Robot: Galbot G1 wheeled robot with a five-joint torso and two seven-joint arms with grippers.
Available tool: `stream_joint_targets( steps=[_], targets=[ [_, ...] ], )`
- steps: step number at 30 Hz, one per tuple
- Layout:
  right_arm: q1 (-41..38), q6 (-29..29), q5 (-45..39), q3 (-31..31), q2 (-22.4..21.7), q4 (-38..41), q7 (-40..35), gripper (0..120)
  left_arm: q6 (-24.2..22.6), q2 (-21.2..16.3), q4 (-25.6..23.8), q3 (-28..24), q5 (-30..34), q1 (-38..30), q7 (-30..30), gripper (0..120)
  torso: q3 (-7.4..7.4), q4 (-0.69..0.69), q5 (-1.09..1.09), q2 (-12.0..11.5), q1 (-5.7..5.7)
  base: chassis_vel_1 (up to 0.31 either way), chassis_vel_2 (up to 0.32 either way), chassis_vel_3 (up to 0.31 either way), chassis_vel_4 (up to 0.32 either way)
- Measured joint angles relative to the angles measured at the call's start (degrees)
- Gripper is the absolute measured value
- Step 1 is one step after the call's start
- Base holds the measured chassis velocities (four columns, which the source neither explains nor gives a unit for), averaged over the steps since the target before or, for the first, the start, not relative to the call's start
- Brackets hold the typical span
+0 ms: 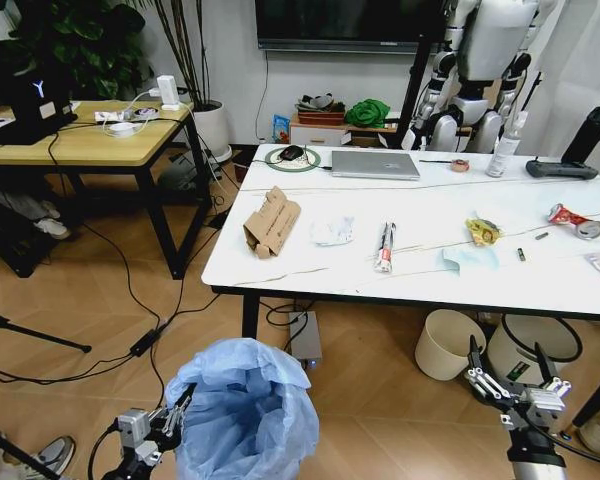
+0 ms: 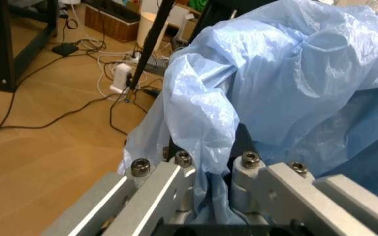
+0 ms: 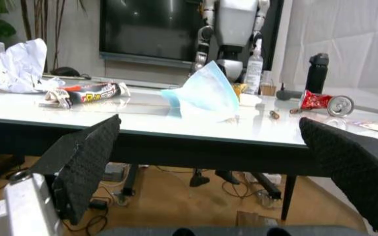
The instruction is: Pick up the trash bin and place the trash from the table into it.
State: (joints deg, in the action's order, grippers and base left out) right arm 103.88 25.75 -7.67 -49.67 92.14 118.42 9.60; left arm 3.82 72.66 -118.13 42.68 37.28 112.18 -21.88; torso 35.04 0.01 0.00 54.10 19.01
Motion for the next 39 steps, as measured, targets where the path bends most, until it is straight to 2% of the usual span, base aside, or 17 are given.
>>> stream_joint_targets(
  steps=[18,39],
  targets=[
    [-0.1,-0.1,0.6,0.5,0.0,-0.8,0.1,100,0.1,-0.3,0.4,-0.5,0.1,-0.4,-0.5,1,2.52,0.0,0.0,4.5,1.96,0.0,0.0,0.0,0.0],
    [-0.1,-0.5,0.7,0.5,0.0,-0.8,0.1,100,0.0,-0.6,0.9,-1.2,-0.1,-1.0,-0.8,1,6.08,0.0,0.0,10.8,4.76,0.0,0.0,0.0,0.0]
  ],
)
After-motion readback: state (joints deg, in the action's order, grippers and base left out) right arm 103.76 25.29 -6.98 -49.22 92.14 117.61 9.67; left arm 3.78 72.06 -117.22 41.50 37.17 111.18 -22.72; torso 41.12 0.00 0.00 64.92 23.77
